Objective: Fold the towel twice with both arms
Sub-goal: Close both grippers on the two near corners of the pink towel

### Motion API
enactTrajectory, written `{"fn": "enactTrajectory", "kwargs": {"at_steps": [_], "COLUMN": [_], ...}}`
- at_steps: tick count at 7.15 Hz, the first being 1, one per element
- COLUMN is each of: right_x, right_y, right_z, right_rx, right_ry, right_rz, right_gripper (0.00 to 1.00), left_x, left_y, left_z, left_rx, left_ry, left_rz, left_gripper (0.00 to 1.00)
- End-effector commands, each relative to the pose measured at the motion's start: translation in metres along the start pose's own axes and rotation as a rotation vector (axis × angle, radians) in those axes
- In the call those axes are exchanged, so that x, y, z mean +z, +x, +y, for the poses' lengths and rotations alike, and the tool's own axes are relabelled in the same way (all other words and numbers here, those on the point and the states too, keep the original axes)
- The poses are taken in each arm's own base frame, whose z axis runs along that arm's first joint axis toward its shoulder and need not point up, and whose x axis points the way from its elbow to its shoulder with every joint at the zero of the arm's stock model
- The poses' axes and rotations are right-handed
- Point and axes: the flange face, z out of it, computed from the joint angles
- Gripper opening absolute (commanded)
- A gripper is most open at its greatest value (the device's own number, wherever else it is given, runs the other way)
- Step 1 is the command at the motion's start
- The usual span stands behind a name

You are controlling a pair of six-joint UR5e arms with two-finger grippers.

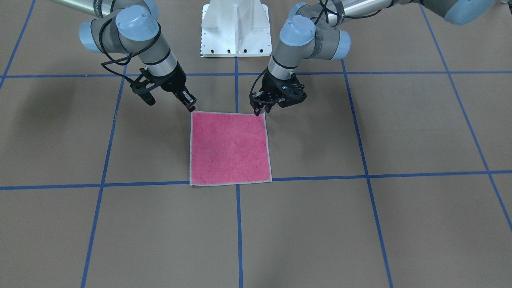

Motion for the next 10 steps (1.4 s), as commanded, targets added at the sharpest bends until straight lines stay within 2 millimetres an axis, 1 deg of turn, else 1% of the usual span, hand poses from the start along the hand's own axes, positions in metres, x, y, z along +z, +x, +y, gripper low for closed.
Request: {"fn": "enactTrajectory", "kwargs": {"at_steps": [1, 2, 4, 5, 7, 8, 10], "right_x": [0.0002, 0.0002, 0.0002, 0.0002, 0.0002, 0.0002, 0.0002], "right_y": [0.0005, 0.0004, 0.0005, 0.0004, 0.0004, 0.0004, 0.0004], "right_z": [-0.0004, -0.0005, -0.0004, -0.0005, -0.0005, -0.0005, -0.0005], "right_rx": [0.000, 0.000, 0.002, 0.000, 0.000, 0.000, 0.000], "right_ry": [-0.001, 0.001, -0.001, 0.001, 0.001, 0.001, 0.001], "right_rz": [0.002, 0.001, 0.002, 0.001, 0.001, 0.001, 0.001], "right_gripper": [0.00, 0.00, 0.00, 0.00, 0.00, 0.00, 0.00], "left_x": [0.0017, 0.0021, 0.0021, 0.0031, 0.0026, 0.0016, 0.0007], "left_y": [-0.0006, -0.0015, -0.0008, -0.0021, -0.0019, -0.0013, -0.0010], "left_z": [-0.0005, -0.0008, -0.0017, -0.0022, -0.0020, -0.0029, -0.0037], "left_rx": [0.001, 0.001, 0.000, -0.001, -0.001, -0.001, -0.002], "left_ry": [0.001, 0.001, 0.003, 0.003, 0.003, 0.006, 0.007], "left_rz": [-0.004, -0.005, -0.005, -0.008, -0.008, -0.005, -0.005], "left_gripper": [0.46, 0.46, 0.34, 0.34, 0.24, 0.22, 0.22]}}
